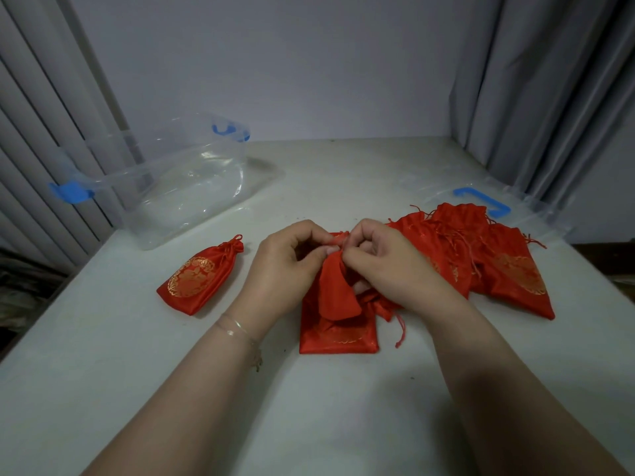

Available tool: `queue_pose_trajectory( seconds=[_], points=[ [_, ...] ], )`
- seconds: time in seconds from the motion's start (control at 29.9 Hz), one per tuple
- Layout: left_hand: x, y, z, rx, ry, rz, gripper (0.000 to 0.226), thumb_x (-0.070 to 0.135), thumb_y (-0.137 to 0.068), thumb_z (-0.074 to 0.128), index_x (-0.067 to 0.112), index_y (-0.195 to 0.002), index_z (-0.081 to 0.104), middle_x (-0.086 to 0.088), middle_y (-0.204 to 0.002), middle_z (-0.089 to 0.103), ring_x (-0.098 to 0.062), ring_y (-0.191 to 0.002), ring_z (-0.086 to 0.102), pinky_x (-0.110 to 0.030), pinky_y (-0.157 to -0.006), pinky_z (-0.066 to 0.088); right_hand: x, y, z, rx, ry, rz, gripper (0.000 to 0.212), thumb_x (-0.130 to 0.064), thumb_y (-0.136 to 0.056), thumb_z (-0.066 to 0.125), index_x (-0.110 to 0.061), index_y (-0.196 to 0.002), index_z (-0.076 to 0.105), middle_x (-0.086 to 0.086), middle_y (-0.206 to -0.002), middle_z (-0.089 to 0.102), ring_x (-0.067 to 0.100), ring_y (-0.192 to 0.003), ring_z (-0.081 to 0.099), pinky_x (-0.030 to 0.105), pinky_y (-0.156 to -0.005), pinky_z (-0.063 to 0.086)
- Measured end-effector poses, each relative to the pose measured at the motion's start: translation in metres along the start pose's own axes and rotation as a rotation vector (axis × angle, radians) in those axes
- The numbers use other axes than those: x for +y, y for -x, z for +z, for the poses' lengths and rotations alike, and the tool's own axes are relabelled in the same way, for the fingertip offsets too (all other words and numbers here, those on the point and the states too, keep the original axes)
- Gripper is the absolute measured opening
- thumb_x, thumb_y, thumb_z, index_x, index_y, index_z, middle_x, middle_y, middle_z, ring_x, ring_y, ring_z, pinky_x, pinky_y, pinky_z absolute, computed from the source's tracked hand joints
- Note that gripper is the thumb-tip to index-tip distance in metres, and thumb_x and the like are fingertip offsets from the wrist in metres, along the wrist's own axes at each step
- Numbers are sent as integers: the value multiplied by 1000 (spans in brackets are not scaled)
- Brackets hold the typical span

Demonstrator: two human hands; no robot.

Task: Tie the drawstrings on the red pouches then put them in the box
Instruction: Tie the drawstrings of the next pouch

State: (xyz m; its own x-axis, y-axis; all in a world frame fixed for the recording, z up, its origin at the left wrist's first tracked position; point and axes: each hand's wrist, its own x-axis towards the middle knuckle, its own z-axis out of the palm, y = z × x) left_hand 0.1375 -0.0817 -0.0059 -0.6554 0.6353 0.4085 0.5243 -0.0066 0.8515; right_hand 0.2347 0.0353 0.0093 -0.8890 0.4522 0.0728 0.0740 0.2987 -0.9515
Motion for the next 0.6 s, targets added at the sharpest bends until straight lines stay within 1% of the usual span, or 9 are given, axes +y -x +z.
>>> queue_pose_trajectory(
  seconds=[0.07, 0.13, 0.23, 0.3, 0.37, 0.43, 0.47, 0.54, 0.6],
  points=[
    [0, 0, -4, -15, -53, -3, 24, 3, -85, 65, 23, -72, 61, 9, -72, 66, -5, -69, 60, -23, -66, 48, 2, 2, 0, 75, 223, -93, 8, -19, -81, 58, -20, -76, 51, -7, -57, 54, 15, -54, 60, 40, -59, 56],
    [-2, -1, -11, -24, -134, 19, 24, 5, -88, 62, 24, -74, 58, 9, -76, 67, -7, -73, 62, -22, -67, 48, 4, 1, -2, 108, 486, -227, 5, -23, -78, 56, -23, -80, 51, -5, -63, 55, 15, -61, 57, 44, -63, 52],
    [-3, -1, -14, -56, -221, 16, 22, 8, -92, 56, 25, -78, 51, 6, -84, 68, -9, -78, 62, -22, -67, 46, 6, -2, -1, 99, 601, -287, 7, -24, -78, 55, -23, -83, 50, -1, -63, 56, 18, -63, 56, 44, -62, 50],
    [-3, -1, -12, -80, -186, -10, 16, 12, -94, 53, 22, -82, 48, 0, -86, 69, -12, -77, 62, -27, -66, 47, 5, -3, 1, 81, 388, -227, 4, -19, -79, 53, -22, -80, 51, 0, -61, 55, 20, -59, 59, 42, -60, 53],
    [1, 1, -10, -65, -186, 25, 16, 12, -94, 54, 20, -82, 46, 3, -76, 63, -5, -69, 57, -21, -65, 45, 3, -4, 3, 39, 52, -95, 10, -10, -84, 50, -17, -78, 53, 3, -61, 53, 18, -50, 57, 36, -54, 53],
    [5, 3, -9, -40, -226, 99, 15, 10, -93, 55, 18, -83, 46, 8, -77, 59, -1, -76, 56, -14, -67, 42, 1, -5, 4, -3, -211, 40, 17, -5, -87, 46, -16, -76, 53, 4, -62, 48, 14, -48, 50, 30, -49, 50],
    [6, 4, -7, -37, -243, 129, 13, 9, -93, 55, 16, -85, 48, 9, -80, 59, 0, -80, 56, -12, -66, 42, 1, -5, 4, -25, -306, 86, 19, -5, -88, 45, -17, -75, 53, 3, -63, 46, 13, -48, 47, 27, -47, 48],
    [8, 6, -6, -37, -272, 161, 11, 9, -92, 56, 15, -86, 49, 11, -81, 59, 4, -78, 56, -8, -62, 40, 1, -6, 4, -75, -458, 139, 20, -8, -89, 45, -18, -74, 53, 1, -65, 44, 13, -51, 44, 25, -45, 45],
    [8, 6, -5, -23, -287, 180, 12, 8, -91, 57, 16, -85, 51, 12, -80, 59, 4, -77, 56, -7, -66, 38, 3, -6, 4, -118, -559, 150, 20, -9, -91, 46, -17, -74, 53, 2, -67, 44, 13, -54, 44, 24, -45, 44]
  ],
)
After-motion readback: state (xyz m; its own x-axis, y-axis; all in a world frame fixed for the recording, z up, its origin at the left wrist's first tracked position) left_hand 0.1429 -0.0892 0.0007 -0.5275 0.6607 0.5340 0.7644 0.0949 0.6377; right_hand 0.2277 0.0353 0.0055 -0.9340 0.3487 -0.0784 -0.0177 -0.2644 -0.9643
